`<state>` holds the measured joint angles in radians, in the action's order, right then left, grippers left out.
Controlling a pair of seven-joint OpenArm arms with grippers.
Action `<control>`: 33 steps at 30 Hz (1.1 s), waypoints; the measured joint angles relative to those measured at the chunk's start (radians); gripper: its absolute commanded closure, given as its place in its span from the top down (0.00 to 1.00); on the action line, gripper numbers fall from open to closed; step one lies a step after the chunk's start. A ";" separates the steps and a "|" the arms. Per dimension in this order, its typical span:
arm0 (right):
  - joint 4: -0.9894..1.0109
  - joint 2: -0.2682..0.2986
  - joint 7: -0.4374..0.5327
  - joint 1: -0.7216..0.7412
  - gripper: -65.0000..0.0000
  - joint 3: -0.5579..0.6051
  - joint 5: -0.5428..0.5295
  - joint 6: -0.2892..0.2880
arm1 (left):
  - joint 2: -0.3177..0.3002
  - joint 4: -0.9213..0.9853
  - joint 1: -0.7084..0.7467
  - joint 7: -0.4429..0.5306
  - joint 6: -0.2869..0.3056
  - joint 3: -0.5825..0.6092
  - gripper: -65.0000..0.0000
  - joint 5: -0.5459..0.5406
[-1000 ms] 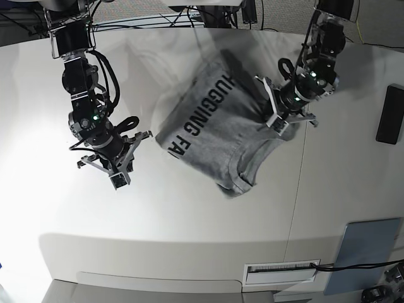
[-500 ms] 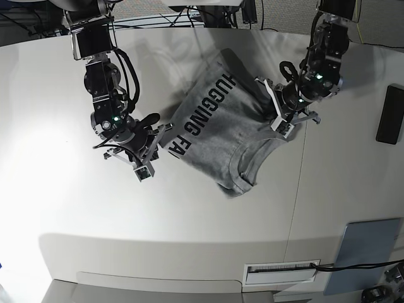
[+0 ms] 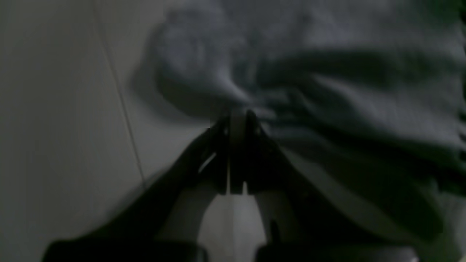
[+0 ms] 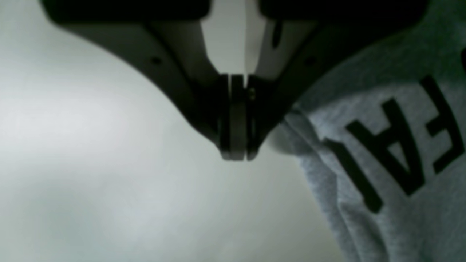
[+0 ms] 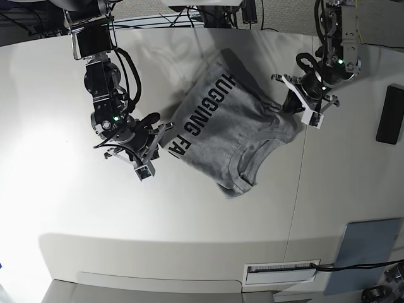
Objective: Fold the T-shirt properly
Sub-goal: 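Grasp the folded shirt's edges with both grippers and rotate it, then drag the folded shirt with both grippers to square it on the table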
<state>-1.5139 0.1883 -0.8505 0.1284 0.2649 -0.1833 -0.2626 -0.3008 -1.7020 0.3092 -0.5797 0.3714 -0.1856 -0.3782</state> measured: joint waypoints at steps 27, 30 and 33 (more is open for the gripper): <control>-0.303 0.029 -0.031 -0.325 0.00 -0.001 0.094 -0.029 | 0.162 0.293 -0.243 0.020 0.136 0.001 0.00 0.011; -0.357 0.053 -0.025 -0.339 0.00 -0.001 0.101 -0.002 | 0.162 0.293 -0.243 0.020 0.146 0.001 0.00 0.011; -0.386 0.079 -0.016 -0.347 0.00 -0.001 0.136 0.079 | 0.153 0.293 -0.243 0.013 0.201 0.001 0.00 0.014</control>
<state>-1.8999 0.2668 -0.8669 -0.2188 0.2642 -0.0471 -0.1833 -0.1474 -1.4086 0.0666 -0.5667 0.5724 -0.1848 -0.3645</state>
